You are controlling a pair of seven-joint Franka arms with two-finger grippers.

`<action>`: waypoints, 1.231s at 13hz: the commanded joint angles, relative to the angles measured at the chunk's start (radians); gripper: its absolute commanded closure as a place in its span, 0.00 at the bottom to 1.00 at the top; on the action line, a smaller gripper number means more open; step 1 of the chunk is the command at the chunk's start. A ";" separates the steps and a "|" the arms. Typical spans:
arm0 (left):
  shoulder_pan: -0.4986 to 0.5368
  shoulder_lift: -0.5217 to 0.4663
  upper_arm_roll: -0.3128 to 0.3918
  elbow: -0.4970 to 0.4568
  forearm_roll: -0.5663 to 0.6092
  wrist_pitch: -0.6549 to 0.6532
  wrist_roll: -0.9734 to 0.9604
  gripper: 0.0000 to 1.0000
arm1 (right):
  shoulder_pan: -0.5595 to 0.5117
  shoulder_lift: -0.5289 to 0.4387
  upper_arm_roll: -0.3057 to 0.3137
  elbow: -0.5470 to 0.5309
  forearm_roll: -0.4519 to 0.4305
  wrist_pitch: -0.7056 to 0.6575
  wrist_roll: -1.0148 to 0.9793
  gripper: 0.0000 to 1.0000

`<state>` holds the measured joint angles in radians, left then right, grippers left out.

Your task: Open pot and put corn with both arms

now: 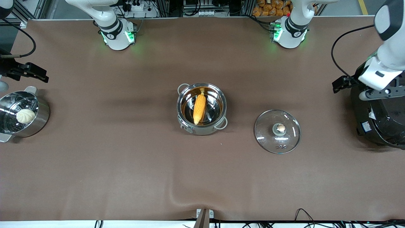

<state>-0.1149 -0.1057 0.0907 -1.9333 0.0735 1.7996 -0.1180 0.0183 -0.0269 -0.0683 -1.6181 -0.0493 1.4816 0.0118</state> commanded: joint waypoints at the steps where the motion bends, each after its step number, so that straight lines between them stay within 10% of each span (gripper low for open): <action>1: 0.004 -0.003 0.000 0.059 -0.046 -0.087 0.026 0.00 | -0.029 -0.024 0.013 -0.019 0.058 -0.009 -0.007 0.00; 16: 0.127 0.047 -0.089 0.338 -0.087 -0.295 0.196 0.00 | -0.021 0.004 0.010 0.024 0.060 -0.058 0.002 0.00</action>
<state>-0.0030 -0.1040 0.0218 -1.6571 -0.0019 1.5327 0.0623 0.0154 -0.0268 -0.0724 -1.6092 -0.0060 1.4397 0.0120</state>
